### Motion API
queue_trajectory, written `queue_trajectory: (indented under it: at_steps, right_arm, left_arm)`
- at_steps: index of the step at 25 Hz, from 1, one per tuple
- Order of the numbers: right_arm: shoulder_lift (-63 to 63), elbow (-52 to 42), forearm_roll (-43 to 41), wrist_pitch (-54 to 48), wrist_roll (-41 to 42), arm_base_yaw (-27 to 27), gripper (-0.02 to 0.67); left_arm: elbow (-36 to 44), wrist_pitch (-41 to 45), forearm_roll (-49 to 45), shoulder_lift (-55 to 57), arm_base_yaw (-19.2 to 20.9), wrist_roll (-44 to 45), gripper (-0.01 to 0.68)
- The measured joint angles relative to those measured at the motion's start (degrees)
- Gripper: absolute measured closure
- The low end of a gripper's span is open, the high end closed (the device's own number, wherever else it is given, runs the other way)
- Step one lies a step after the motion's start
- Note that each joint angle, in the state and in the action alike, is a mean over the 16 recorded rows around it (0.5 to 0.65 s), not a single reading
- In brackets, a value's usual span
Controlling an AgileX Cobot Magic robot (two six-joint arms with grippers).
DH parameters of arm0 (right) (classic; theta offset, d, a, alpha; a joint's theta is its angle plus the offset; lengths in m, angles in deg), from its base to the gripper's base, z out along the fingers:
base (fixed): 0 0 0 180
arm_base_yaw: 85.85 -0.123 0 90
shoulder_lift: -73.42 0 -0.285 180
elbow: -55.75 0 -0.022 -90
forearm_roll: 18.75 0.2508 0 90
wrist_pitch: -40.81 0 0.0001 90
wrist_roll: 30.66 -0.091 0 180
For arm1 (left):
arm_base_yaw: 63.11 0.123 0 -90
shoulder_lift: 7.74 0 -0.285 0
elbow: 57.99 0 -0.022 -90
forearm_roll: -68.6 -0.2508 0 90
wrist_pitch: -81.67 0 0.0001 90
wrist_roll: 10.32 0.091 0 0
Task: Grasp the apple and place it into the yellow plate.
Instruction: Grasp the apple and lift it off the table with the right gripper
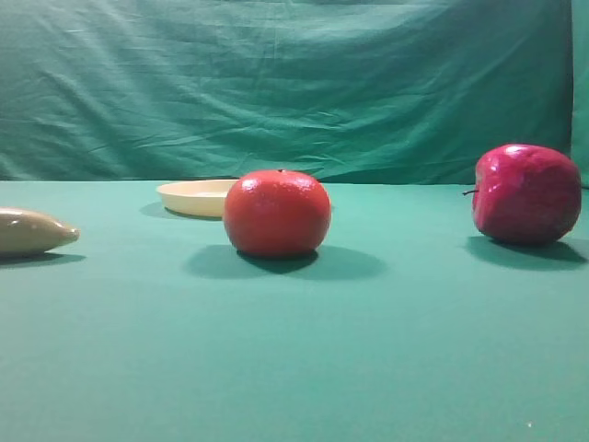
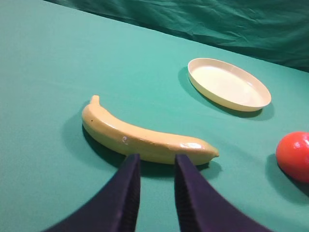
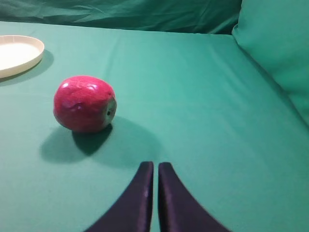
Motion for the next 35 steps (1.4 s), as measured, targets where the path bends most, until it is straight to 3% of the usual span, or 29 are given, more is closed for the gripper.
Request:
queue_trajectory:
  at_steps: [22,35]
  right_arm:
    - [0.0,-0.02,-0.1,0.46,0.01,0.0,0.649]
    - [0.11,1.81,4.65,10.1,-1.6,0.0,0.649]
  left_arm:
    - [0.0,0.0,0.0,0.0,0.0,0.0,0.516]
    - [0.0,0.0,0.0,0.0,0.0,0.0,0.516]
